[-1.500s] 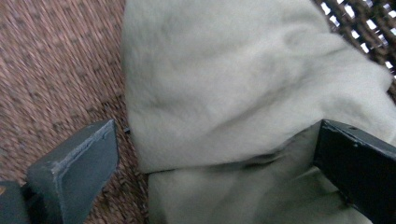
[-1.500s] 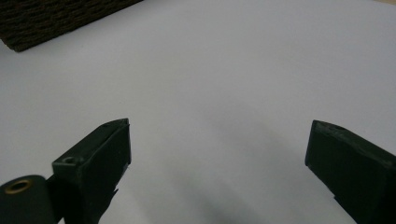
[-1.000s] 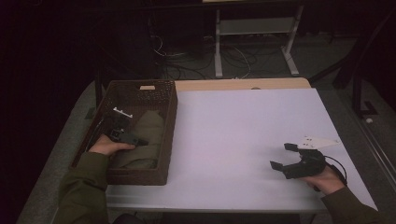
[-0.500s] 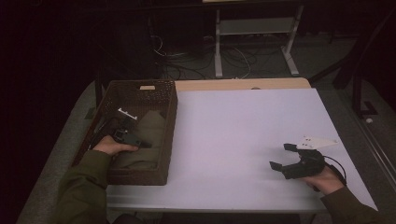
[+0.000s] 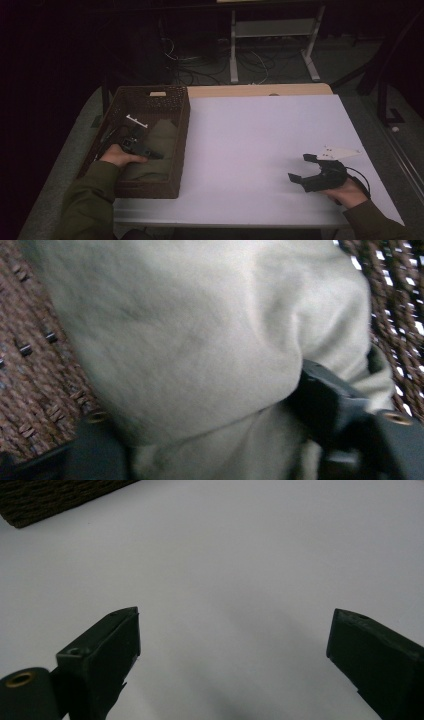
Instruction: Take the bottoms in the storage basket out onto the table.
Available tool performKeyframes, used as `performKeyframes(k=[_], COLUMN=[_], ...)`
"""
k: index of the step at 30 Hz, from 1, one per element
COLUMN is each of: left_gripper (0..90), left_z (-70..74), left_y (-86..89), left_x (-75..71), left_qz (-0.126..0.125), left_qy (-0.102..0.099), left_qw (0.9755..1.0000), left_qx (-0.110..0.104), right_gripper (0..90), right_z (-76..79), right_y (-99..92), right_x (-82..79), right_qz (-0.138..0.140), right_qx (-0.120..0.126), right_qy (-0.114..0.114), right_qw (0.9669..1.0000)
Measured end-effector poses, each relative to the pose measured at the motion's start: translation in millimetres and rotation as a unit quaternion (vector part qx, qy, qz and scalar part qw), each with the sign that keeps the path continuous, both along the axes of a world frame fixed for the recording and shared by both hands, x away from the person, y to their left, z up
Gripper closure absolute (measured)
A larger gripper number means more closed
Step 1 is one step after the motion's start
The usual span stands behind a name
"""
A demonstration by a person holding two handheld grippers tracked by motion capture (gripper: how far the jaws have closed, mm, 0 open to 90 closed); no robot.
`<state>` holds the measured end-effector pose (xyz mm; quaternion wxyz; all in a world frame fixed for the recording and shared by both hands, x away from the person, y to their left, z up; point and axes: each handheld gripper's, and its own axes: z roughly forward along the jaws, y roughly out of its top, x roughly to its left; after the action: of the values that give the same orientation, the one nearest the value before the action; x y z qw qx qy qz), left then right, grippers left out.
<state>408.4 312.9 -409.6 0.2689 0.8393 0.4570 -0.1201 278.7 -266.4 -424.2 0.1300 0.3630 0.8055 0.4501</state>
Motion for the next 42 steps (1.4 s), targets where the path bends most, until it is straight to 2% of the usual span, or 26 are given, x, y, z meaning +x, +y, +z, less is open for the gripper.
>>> performKeyframes(k=[5,8,14,19,24,31,36,42], left_gripper=[63.4,71.7,74.5,75.1,75.3,75.4,75.3,75.2], left_z=[6.7,8.4,13.7,21.2,27.4,42.5,49.0,55.0], left_y=[1.0,2.4,4.1,7.7,7.4,13.5,17.4,18.5], left_x=[-1.2,-1.3,-2.7,-4.1,-5.8,-11.9,-19.5,-24.3], left_qz=[-0.006,-0.006,-0.008,0.004,0.010,0.040,0.062,0.065], left_qy=[0.000,0.005,-0.005,-0.030,-0.052,-0.097,-0.134,-0.161], left_qw=[1.0000,0.9999,0.9997,0.9988,0.9979,0.9927,0.9869,0.9822], left_qx=[-0.007,-0.014,-0.021,-0.038,-0.037,-0.060,-0.065,-0.072], right_gripper=[7.0,7.0,7.0,7.0,7.0,7.0,7.0,7.0], right_z=[0.1,0.1,0.5,0.5,0.5,0.8,0.8,1.0], right_y=[0.0,-0.4,-1.0,-1.4,-1.6,-2.2,-2.0,-1.7], right_x=[-0.1,0.0,-0.2,0.0,0.1,-0.5,-0.9,-1.9], right_qz=[0.000,0.000,-0.001,-0.003,-0.004,-0.006,-0.007,-0.008], right_qx=[0.000,0.000,0.002,0.002,0.002,0.001,0.000,-0.001], right_qy=[0.000,0.000,0.001,0.001,0.001,-0.001,-0.002,-0.002], right_qw=[1.0000,1.0000,1.0000,1.0000,1.0000,1.0000,1.0000,1.0000])
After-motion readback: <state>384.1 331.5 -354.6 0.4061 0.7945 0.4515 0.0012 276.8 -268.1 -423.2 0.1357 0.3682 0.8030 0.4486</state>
